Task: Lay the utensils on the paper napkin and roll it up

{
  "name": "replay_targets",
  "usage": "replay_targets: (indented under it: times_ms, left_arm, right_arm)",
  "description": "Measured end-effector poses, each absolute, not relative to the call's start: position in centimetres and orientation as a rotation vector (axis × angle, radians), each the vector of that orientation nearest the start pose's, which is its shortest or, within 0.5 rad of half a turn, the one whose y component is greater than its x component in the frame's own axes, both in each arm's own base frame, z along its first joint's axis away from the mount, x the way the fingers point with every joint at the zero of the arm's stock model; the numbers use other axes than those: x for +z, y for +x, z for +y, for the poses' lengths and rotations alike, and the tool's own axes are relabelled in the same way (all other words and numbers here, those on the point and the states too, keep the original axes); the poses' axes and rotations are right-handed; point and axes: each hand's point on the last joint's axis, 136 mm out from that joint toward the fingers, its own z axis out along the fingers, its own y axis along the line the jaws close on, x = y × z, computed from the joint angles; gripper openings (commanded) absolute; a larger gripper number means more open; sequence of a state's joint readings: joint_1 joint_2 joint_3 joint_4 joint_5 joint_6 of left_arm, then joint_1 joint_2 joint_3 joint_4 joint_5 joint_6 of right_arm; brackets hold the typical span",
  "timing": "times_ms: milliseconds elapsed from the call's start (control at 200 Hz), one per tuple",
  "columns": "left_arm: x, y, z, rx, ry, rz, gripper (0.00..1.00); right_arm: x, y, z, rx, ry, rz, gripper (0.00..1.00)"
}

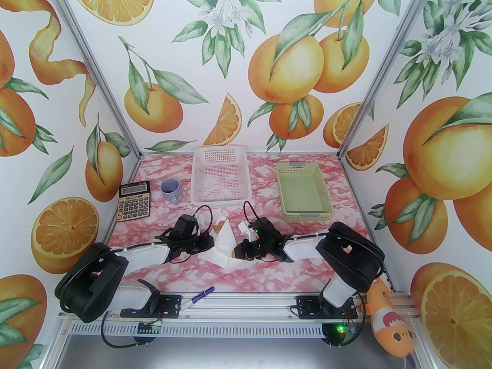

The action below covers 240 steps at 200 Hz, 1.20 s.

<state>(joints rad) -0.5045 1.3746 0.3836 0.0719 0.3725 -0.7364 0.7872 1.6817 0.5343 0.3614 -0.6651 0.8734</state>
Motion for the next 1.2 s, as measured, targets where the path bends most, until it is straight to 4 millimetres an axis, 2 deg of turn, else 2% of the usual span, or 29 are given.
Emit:
replay_targets:
  times_ms: [300, 540, 630, 805, 1201]
  left_arm:
    - [1.4, 22.8, -19.7, -0.926, -0.126, 2.669, 0.0]
    - [1.4, 22.7, -19.8, -0.925, -0.119, 2.668, 0.0]
    - [1.4, 22.8, -19.8, -0.924, -0.118, 2.668, 0.0]
    - [1.4, 22.9, -19.8, -0.917, -0.119, 2.666, 0.0]
    - [1.4, 22.9, -19.9, -0.906, -0.115, 2.664, 0.0]
  right_arm:
    - [2.9, 17.2, 32.3, 1.455, -0.276, 2.721, 0.03]
    - [5.2, 17.3, 32.4, 1.465, -0.317, 2.672, 0.0]
    - [5.5, 17.2, 32.5, 1.469, -0.327, 2.665, 0.0]
    - [5.2, 16.7, 32.6, 1.467, -0.341, 2.68, 0.0]
    - [2.7, 15.7, 32.9, 1.449, -0.332, 2.759, 0.0]
